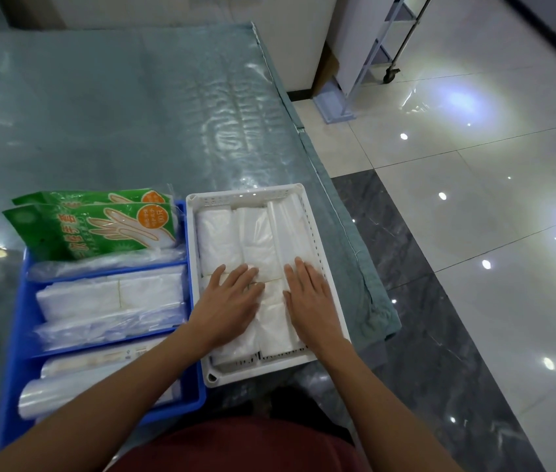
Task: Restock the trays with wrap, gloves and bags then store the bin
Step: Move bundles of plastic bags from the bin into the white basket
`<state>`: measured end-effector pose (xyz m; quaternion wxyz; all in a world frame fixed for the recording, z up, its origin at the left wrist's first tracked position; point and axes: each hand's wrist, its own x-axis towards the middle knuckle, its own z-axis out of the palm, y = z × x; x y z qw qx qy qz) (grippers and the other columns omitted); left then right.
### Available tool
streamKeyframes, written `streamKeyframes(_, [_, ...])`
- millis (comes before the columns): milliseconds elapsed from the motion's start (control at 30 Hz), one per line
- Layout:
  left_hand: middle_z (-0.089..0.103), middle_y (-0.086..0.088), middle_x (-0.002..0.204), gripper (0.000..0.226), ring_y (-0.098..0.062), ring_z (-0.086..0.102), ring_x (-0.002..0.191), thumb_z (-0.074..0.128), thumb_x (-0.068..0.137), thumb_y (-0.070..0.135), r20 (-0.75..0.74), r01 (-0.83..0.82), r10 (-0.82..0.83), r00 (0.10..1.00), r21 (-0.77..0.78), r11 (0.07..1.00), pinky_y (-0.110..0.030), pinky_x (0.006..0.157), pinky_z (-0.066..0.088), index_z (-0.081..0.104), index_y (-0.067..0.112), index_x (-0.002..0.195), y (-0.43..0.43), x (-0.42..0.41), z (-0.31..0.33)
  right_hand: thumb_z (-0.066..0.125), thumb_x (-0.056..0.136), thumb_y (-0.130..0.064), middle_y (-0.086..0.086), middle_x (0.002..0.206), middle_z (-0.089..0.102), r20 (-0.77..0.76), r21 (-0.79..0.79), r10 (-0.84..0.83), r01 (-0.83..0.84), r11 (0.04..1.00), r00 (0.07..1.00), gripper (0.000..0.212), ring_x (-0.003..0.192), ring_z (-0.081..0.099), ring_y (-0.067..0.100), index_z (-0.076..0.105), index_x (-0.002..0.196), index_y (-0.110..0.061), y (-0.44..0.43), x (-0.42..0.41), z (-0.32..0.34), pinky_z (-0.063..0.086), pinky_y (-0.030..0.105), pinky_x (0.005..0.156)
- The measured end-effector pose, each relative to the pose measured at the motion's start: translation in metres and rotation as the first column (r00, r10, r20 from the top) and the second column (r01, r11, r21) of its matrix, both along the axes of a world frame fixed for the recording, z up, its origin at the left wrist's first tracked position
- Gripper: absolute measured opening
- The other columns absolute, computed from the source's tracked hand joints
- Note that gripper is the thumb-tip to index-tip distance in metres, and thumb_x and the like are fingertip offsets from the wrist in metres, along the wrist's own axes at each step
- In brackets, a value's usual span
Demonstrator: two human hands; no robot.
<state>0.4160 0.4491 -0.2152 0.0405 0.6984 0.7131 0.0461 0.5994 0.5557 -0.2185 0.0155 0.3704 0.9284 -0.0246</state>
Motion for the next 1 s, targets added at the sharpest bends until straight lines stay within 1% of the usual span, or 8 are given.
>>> streamKeyframes(233, [0.043,-0.013,0.152,0.052,-0.033,0.039,0.141,0.06,0.091,0.037,-0.023,-0.044,0.044,0.999,-0.015,0.999,-0.057,0.109,0.035,0.051,0.019,0.138,-0.009,0.01,0.009,0.028,0.103,-0.034,0.017,0.155,0.037,0.027,-0.023,-0.004,0.004,1.0,1.0,0.053,0.142,0.038,0.033,0.039,0.149,-0.007,-0.002,-0.006,-0.001,0.03,0.047,0.117])
streamKeyframes(300, [0.053,-0.012,0.14,0.042,-0.032,0.048,0.129,0.061,0.089,0.035,-0.023,-0.077,0.077,0.997,-0.001,0.997,-0.052,0.101,0.04,0.057,0.017,0.127,-0.016,0.016,0.01,0.031,0.103,-0.033,0.018,0.157,0.034,-0.018,-0.011,-0.009,0.009,1.0,1.0,0.053,0.144,0.034,0.034,0.039,0.149,-0.007,-0.004,-0.007,0.0,0.028,0.048,0.118])
streamKeyframes(367, [0.06,-0.008,0.118,0.03,-0.028,0.054,0.108,0.065,0.086,0.033,-0.015,-0.1,0.1,0.995,0.009,0.995,-0.046,0.088,0.045,0.062,0.017,0.112,-0.021,0.02,0.012,0.036,0.103,-0.031,0.016,0.156,0.036,-0.073,0.011,-0.009,0.01,1.0,0.997,0.05,0.141,0.036,0.032,0.04,0.148,-0.01,-0.008,-0.007,0.003,0.03,0.048,0.116])
streamKeyframes(467, [0.056,-0.004,0.092,0.017,-0.025,0.051,0.086,0.066,0.085,0.03,-0.013,-0.113,0.113,0.993,0.007,0.994,-0.043,0.076,0.044,0.06,0.016,0.092,-0.024,0.02,0.017,0.053,0.097,-0.024,0.011,0.142,0.05,-0.168,0.024,-0.028,0.032,0.999,0.985,0.04,0.123,0.051,0.028,0.053,0.135,-0.014,-0.014,-0.005,0.012,0.045,0.043,0.099])
streamKeyframes(567, [0.056,-0.004,0.084,0.013,-0.025,0.05,0.079,0.062,0.086,0.029,-0.032,-0.115,0.115,0.993,-0.012,0.993,-0.042,0.072,0.043,0.058,0.016,0.083,-0.026,0.022,0.024,0.061,0.09,-0.018,0.006,0.123,0.058,-0.186,-0.049,-0.042,0.034,0.998,0.982,0.03,0.104,0.058,0.025,0.06,0.12,-0.016,-0.022,0.0,0.015,0.051,0.038,0.08])
streamKeyframes(700, [0.063,-0.005,0.091,0.019,-0.026,0.057,0.083,0.054,0.092,0.034,-0.029,-0.182,0.18,0.983,-0.146,0.972,-0.042,0.074,0.046,0.061,0.017,0.096,-0.031,0.036,0.023,0.052,0.095,-0.025,0.004,0.118,0.055,-0.061,-0.179,-0.032,0.021,0.984,0.998,0.024,0.1,0.055,0.023,0.058,0.118,-0.018,-0.025,0.002,0.015,0.051,0.038,0.078])
streamKeyframes(900, [0.059,-0.009,0.107,0.028,-0.029,0.055,0.098,0.044,0.096,0.033,-0.091,-0.306,0.293,0.952,-0.244,0.92,-0.046,0.084,0.042,0.058,0.014,0.11,-0.029,0.056,0.029,0.047,0.096,-0.03,0.005,0.117,0.052,-0.005,-0.215,0.014,-0.015,0.977,1.0,0.028,0.098,0.052,0.023,0.051,0.12,-0.018,-0.021,0.0,0.017,0.051,0.039,0.077])
streamKeyframes(1000, [0.057,-0.009,0.109,0.028,-0.028,0.051,0.1,0.039,0.096,0.034,-0.115,-0.35,0.33,0.937,-0.272,0.896,-0.046,0.089,0.041,0.055,0.016,0.11,-0.029,0.063,0.031,0.045,0.095,-0.031,0.008,0.118,0.051,0.014,-0.236,0.013,-0.009,0.972,1.0,0.032,0.1,0.051,0.026,0.049,0.123,-0.017,-0.02,0.0,0.016,0.051,0.042,0.077])
